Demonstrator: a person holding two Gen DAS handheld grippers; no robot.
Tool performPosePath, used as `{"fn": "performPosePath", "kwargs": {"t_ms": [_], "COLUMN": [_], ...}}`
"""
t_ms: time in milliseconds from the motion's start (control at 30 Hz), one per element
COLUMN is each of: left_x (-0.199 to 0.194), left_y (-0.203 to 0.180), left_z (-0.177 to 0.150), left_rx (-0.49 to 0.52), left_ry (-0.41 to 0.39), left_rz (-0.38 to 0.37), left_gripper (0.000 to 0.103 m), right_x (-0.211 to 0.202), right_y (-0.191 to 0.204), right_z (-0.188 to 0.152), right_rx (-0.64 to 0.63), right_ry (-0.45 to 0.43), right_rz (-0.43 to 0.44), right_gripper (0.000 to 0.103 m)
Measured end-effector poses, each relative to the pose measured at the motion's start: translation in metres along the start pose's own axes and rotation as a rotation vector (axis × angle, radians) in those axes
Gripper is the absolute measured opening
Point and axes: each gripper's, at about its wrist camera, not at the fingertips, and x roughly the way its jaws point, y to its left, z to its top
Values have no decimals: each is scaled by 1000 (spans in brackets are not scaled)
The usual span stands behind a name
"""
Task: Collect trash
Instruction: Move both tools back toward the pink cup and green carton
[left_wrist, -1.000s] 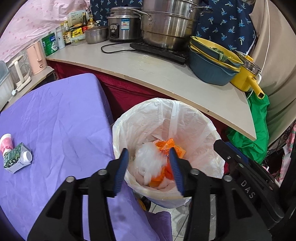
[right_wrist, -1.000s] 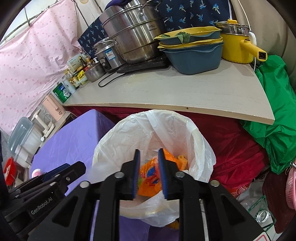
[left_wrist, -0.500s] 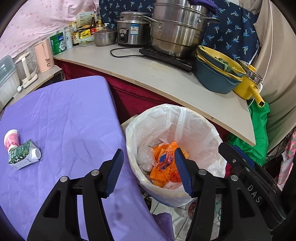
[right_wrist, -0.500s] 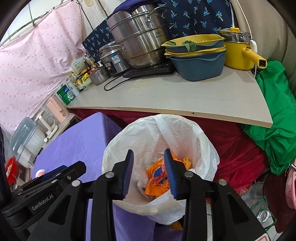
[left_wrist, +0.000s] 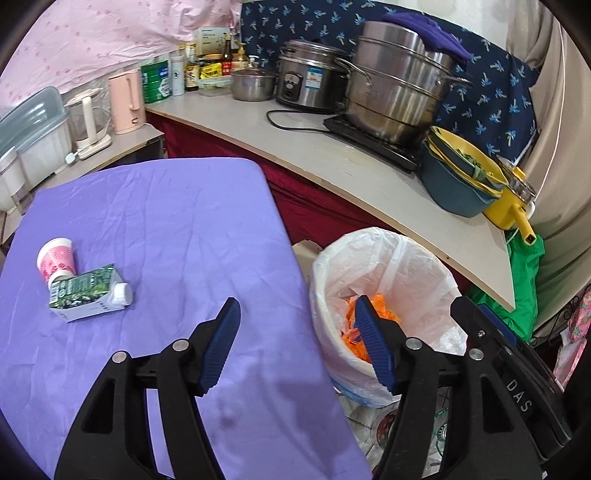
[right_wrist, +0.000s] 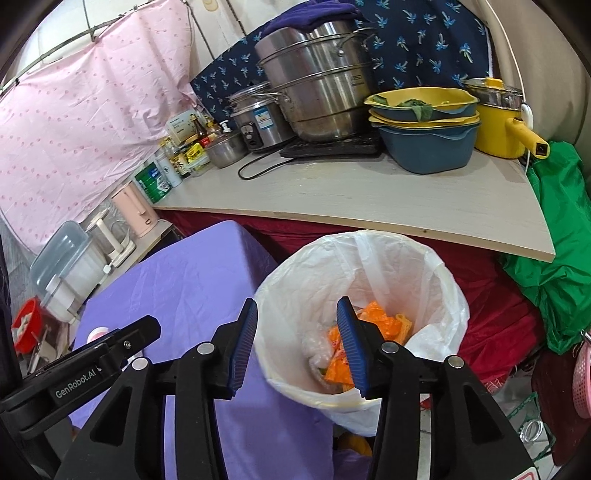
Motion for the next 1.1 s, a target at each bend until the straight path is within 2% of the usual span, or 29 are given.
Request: {"fn": "performPosePath", "kwargs": {"t_ms": [200,400,567,1000,1100], "left_x": [-17,-31,-36,-34,-29], "left_y": [37,82,128,241,265], "left_z": [-1,-7,-15,-27,-24], "left_rx": [-45,-102,-179,-350,-392], "left_ry": [-20,-31,-22,14,20], "left_rz": [25,69,114,228,247], "left_gripper": [61,63,69,70,78], "right_x": [-2,0,9,56,71], "right_y": [32,70,101,182,200], "right_z": [-8,-20,-32,-71,-77], "right_rx": [-33,-73,-107,-201,-221], "right_ry": [5,20,51,162,186], "right_rz": [31,68,102,171,182], "right_gripper": [44,49,50,50,50]}}
